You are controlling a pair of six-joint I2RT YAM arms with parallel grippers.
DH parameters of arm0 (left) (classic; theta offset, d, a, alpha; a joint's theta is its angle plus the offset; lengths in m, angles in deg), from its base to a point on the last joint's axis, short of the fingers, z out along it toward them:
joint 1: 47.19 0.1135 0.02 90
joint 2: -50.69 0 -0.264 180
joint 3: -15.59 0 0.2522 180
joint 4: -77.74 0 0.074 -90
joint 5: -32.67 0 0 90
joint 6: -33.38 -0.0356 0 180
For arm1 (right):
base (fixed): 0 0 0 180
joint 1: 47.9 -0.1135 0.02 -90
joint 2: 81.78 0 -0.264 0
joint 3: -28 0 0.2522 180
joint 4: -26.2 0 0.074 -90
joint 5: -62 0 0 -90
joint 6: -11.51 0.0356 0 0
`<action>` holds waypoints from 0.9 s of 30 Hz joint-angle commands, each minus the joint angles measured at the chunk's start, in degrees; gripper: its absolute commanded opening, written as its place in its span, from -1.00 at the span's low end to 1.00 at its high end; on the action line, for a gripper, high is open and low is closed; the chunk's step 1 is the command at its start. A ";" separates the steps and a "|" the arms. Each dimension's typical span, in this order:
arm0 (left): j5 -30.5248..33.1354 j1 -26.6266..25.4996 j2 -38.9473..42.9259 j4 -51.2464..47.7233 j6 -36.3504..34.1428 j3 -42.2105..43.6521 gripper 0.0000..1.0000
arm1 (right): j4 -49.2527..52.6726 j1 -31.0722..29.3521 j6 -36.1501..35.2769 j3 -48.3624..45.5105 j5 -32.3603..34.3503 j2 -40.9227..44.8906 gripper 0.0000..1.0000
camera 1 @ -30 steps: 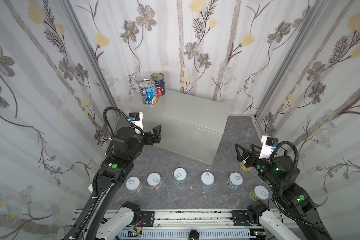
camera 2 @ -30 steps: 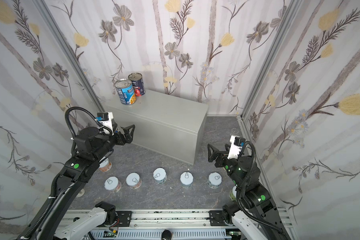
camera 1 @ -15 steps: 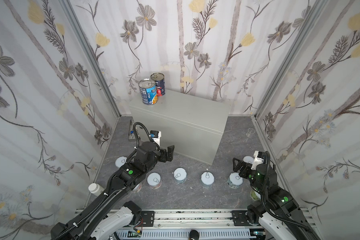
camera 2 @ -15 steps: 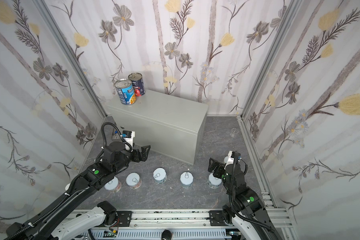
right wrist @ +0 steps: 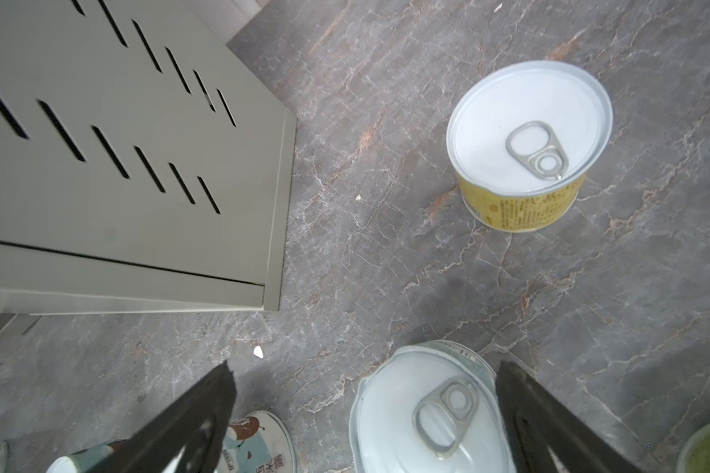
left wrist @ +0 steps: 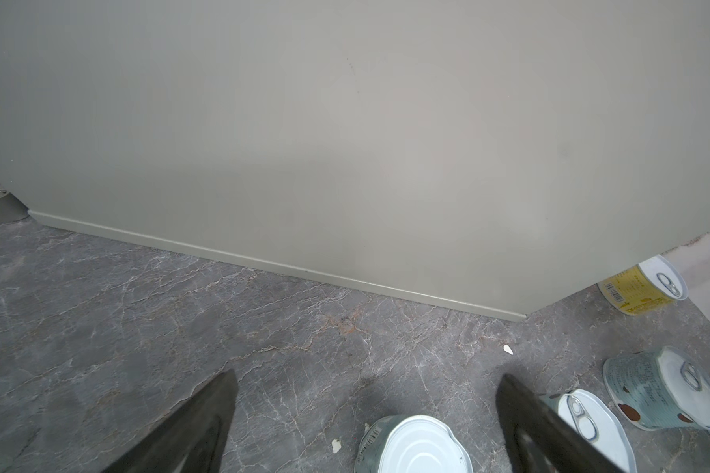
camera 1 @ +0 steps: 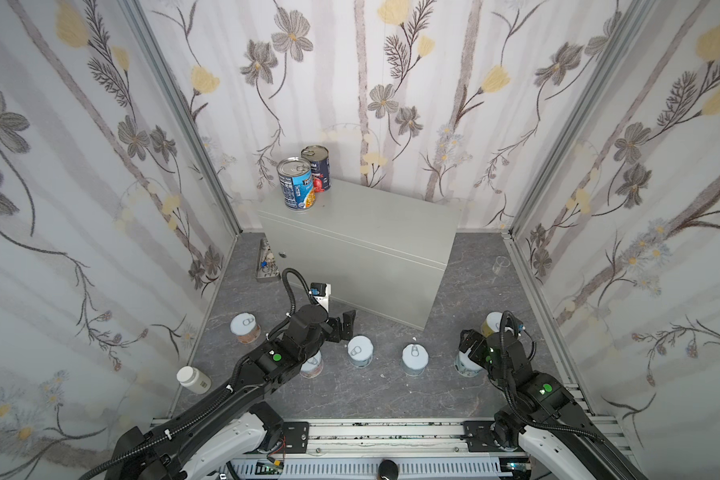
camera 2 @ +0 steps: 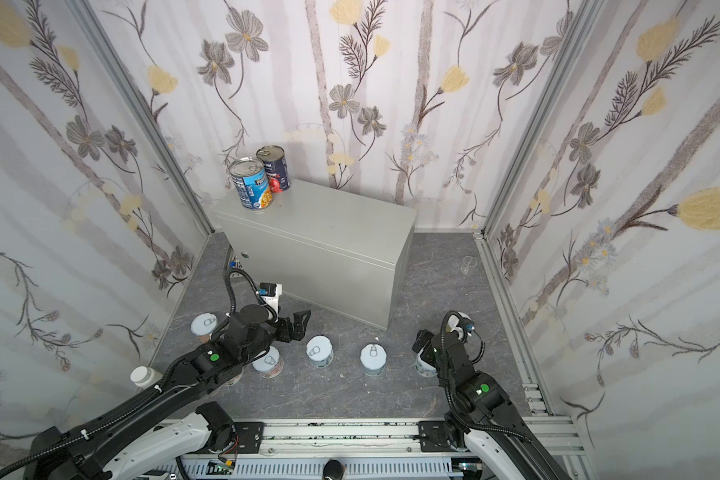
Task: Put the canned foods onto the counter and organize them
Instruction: 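Lower right gripper onto the pale green-labelled can and close it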
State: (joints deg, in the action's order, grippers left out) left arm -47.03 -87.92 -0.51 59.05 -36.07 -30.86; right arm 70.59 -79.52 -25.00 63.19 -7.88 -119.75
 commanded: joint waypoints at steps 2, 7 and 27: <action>1.23 -0.11 0.39 5.46 0.99 1.86 1.00 | -0.34 -3.28 5.73 -0.79 5.50 -3.03 0.99; 1.08 -0.08 0.07 7.72 0.51 3.53 1.00 | -1.05 -5.93 8.66 -1.67 8.39 -8.21 0.99; -0.39 -0.09 1.10 15.75 1.38 9.49 1.00 | -9.73 -8.46 8.40 -2.50 6.56 -23.42 0.90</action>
State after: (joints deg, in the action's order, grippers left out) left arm -47.11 -87.96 0.54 71.29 -35.37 -21.81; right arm 64.41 -87.95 -16.28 60.09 -1.32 -142.24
